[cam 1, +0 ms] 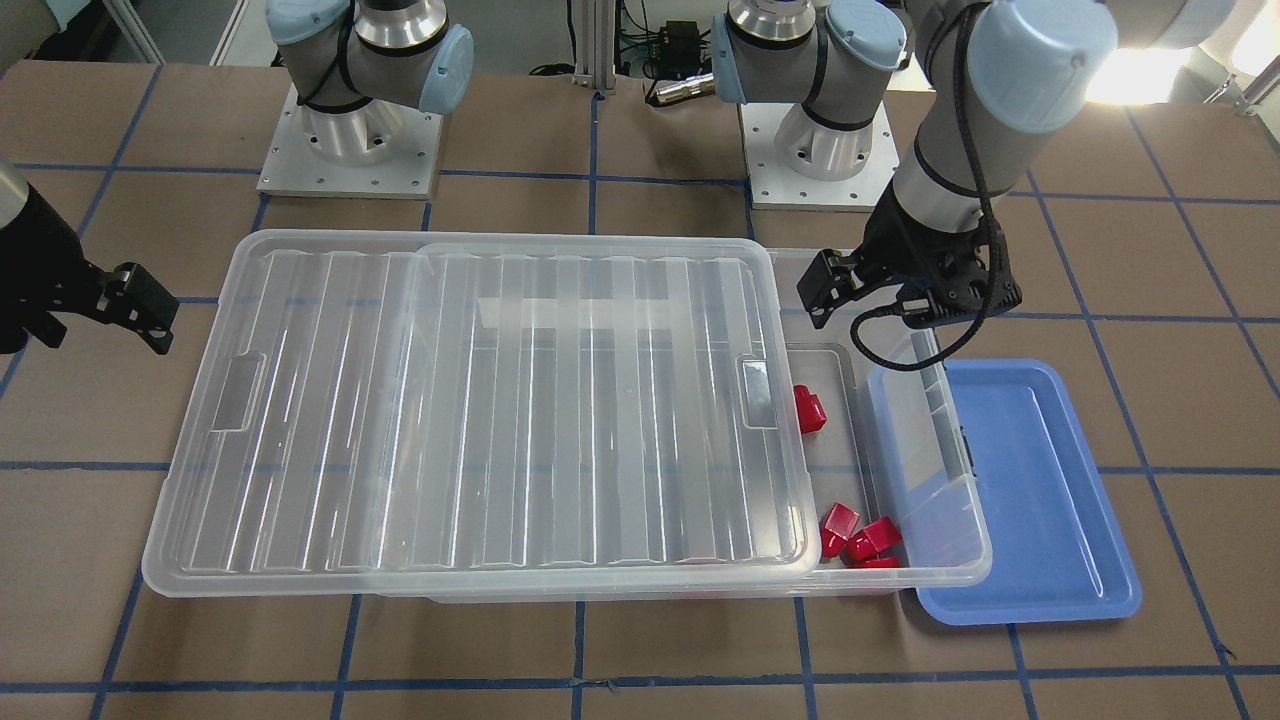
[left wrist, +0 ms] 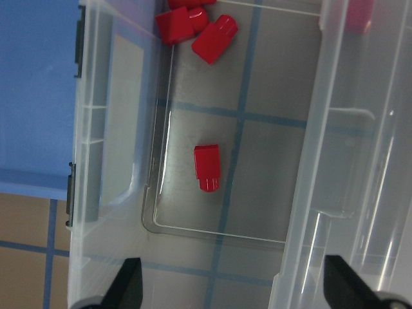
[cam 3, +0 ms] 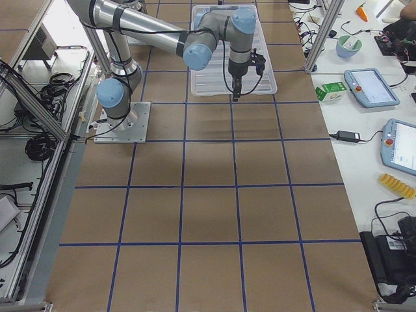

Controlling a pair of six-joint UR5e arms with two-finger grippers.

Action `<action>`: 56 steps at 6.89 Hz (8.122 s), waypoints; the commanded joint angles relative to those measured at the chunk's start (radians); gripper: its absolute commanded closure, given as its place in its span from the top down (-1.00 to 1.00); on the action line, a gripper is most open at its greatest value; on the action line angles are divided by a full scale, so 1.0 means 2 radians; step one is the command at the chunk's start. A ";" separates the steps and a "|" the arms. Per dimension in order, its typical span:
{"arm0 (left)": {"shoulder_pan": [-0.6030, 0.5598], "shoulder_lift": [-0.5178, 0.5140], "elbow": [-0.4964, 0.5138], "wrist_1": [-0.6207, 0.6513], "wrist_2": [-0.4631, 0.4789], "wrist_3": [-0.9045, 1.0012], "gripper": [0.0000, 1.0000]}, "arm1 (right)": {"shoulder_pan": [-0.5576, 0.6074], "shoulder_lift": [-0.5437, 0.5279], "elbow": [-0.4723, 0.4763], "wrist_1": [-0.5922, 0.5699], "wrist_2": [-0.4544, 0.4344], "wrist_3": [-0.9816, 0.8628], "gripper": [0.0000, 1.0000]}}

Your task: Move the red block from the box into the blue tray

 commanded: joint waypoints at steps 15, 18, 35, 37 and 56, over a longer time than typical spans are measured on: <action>0.020 -0.066 -0.106 0.127 -0.003 -0.098 1.00 | 0.151 -0.018 -0.088 0.100 0.014 0.171 1.00; 0.019 -0.077 -0.112 0.126 -0.002 -0.098 1.00 | 0.151 -0.018 -0.086 0.099 0.013 0.170 1.00; 0.014 -0.123 -0.131 0.194 -0.007 -0.093 -1.00 | 0.151 -0.020 -0.086 0.101 0.017 0.168 1.00; 0.015 -0.097 -0.122 0.182 -0.004 -0.085 -1.00 | 0.151 -0.020 -0.086 0.101 0.016 0.168 1.00; 0.206 -0.131 0.003 0.108 0.009 0.302 1.00 | 0.151 -0.020 -0.086 0.101 0.017 0.168 1.00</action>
